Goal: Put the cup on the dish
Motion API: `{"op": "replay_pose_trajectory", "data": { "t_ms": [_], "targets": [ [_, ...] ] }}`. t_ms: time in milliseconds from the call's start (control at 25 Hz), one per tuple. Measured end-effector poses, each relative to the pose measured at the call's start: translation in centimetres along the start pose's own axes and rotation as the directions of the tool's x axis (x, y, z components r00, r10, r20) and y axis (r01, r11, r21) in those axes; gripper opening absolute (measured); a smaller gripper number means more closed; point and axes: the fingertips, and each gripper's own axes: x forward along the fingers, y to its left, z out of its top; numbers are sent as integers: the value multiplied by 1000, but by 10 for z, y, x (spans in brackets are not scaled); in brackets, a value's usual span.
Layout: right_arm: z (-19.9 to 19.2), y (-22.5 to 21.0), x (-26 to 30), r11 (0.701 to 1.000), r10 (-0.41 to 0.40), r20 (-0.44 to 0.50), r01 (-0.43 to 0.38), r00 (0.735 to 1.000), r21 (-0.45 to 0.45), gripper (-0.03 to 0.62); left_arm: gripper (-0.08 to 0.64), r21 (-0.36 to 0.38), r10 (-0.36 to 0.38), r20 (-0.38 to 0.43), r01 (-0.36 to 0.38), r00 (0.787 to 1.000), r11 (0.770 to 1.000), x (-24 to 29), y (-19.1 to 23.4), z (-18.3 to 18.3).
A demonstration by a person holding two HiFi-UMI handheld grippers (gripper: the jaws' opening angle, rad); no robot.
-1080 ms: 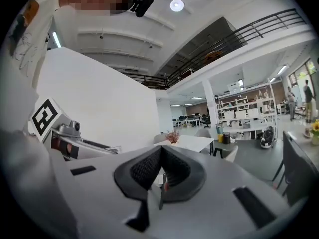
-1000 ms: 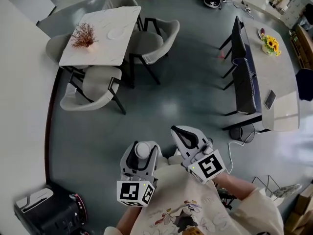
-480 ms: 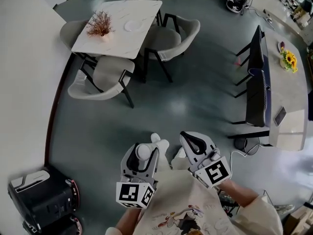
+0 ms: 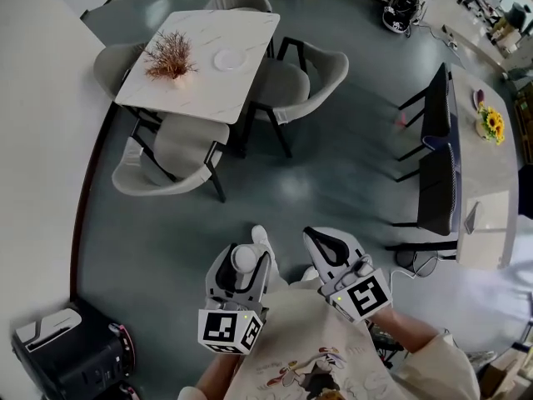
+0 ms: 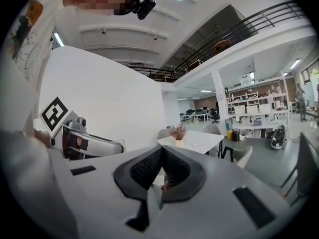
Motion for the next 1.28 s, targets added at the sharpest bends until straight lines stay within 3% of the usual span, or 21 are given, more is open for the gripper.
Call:
{"op": "replay_pose_trajectory", "data": {
  "t_ms": [280,600,840,1040,1280],
  "targets": [
    [24,-18,86,997,-75,-10,75,997,11,6,272,9,-24,19,24,1000,1000,37,83,56],
    [38,-23,155,990,-139,-17,140,990,8,6,273,-6,-67,9,67,998,998,62,148,83],
    [52,-24,173,988,-150,-16,149,989,-33,6,272,5,-133,1,133,991,991,87,152,102],
    [58,-47,187,983,-184,13,184,983,-15,6,272,32,-189,-10,189,982,981,121,146,111],
    [61,-84,220,983,-181,20,181,983,1,6,272,49,-186,-28,187,982,981,166,155,125]
  ]
}}
